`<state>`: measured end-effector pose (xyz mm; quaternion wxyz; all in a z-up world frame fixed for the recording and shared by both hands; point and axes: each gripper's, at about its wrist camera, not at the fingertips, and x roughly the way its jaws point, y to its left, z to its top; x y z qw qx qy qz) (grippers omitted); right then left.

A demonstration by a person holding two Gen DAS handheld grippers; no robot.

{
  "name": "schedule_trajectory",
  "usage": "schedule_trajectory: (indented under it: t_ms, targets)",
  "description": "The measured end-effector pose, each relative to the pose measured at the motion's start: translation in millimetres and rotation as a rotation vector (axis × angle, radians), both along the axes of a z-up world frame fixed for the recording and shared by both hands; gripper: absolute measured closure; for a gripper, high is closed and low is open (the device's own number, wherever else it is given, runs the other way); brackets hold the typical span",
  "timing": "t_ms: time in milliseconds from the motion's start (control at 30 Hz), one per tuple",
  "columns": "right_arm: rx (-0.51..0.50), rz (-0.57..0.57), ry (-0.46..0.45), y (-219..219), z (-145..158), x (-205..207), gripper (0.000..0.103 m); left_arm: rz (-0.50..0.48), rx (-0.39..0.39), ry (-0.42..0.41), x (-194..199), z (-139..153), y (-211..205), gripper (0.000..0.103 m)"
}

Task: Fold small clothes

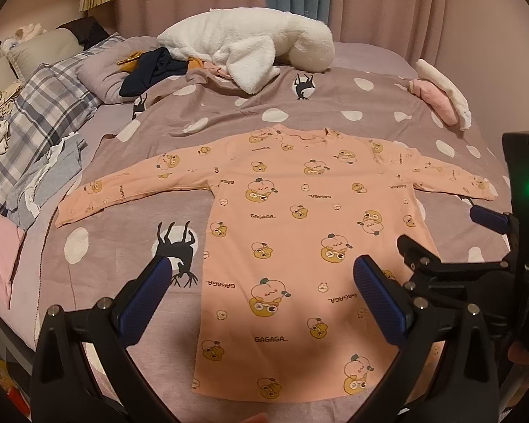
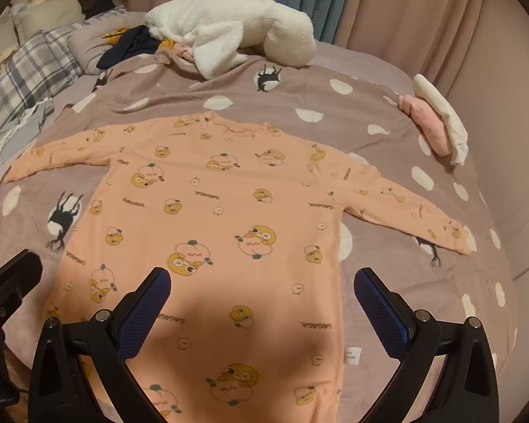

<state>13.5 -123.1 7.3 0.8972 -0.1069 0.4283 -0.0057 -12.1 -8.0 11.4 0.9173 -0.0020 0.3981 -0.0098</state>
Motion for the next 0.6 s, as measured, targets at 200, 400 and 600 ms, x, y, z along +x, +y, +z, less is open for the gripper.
schedule_trajectory:
  t_ms: [200, 400, 600]
  targets:
    - [-0.001, -0.027, -0.016, -7.3, 3.6, 0.2, 0.0, 0.002, 0.005, 0.002, 0.2, -0.4, -1.1, 0.0]
    - [-0.011, -0.038, -0.018, -9.3, 3.4, 0.8, 0.0, -0.002, 0.007, 0.002, 0.9, -0.2, -0.7, 0.0]
    - [-0.01, -0.04, -0.016, -12.9, 3.7, -0.7, 0.0, -0.009, 0.007, 0.005, 2.0, -0.6, -4.6, 0.0]
